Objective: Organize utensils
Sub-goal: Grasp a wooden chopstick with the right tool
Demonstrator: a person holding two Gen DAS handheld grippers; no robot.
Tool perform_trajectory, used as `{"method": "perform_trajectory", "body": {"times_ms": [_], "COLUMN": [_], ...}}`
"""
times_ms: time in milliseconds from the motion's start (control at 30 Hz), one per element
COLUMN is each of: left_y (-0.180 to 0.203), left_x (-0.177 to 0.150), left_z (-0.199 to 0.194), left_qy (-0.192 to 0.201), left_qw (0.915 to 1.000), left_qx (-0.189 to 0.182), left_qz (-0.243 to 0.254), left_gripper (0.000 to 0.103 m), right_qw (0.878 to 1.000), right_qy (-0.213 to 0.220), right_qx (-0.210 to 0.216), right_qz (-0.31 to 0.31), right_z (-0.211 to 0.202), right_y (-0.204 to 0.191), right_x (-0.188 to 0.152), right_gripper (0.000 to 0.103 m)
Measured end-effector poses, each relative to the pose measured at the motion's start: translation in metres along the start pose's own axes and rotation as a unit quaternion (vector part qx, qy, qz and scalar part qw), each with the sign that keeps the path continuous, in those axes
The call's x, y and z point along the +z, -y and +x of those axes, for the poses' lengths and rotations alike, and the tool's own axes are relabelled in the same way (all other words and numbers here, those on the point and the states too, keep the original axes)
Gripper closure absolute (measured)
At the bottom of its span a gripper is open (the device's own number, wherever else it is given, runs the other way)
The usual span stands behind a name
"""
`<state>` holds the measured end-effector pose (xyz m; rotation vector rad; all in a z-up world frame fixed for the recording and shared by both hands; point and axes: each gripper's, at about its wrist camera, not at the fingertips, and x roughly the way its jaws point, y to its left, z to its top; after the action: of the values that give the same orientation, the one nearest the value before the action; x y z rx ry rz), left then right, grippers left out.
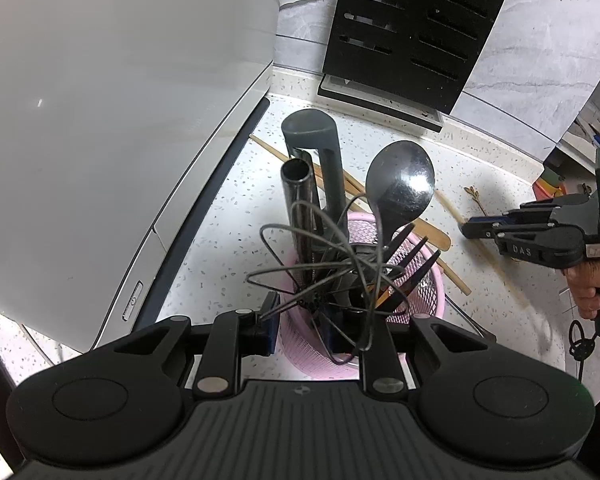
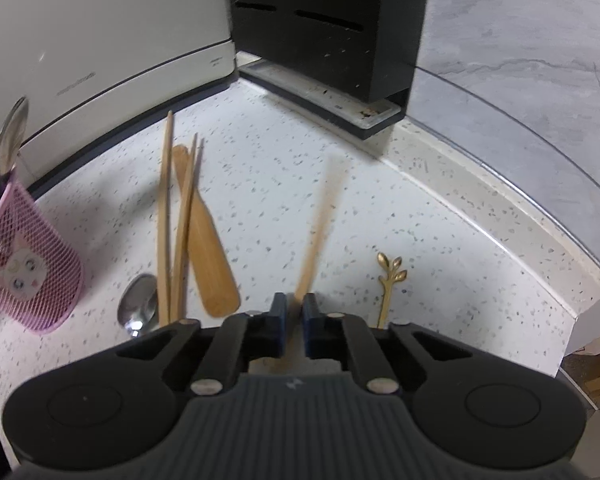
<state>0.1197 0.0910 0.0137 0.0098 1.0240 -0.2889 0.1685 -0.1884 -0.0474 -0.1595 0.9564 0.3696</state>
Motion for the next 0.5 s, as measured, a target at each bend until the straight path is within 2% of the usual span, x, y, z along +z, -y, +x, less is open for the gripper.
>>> {"method": "perform_trajectory", "body": {"times_ms": [167,500], "left_y": [0.0,0.004], "left_x": [0.0,0.001], "left_z": [0.0,0.0], "left_qy": [-0.001,-0.002], "left_qw": [1.0,1.0], "left_qx": [0.002,0.005], "left_qz": [0.0,0.003], "left_gripper": [0.078,0.078], "right_qw": [0.999,0.998], "right_qy": [-0.025,-0.045], "right_qx": [0.001,0.011], "right_qz": [-0.038,-0.052], "right_z": [-0.006,-0.004], "right_y": [-0.005,-0.005], "right_x": [-0.004,0.006], "right_gripper": [0.1,0.099]}}
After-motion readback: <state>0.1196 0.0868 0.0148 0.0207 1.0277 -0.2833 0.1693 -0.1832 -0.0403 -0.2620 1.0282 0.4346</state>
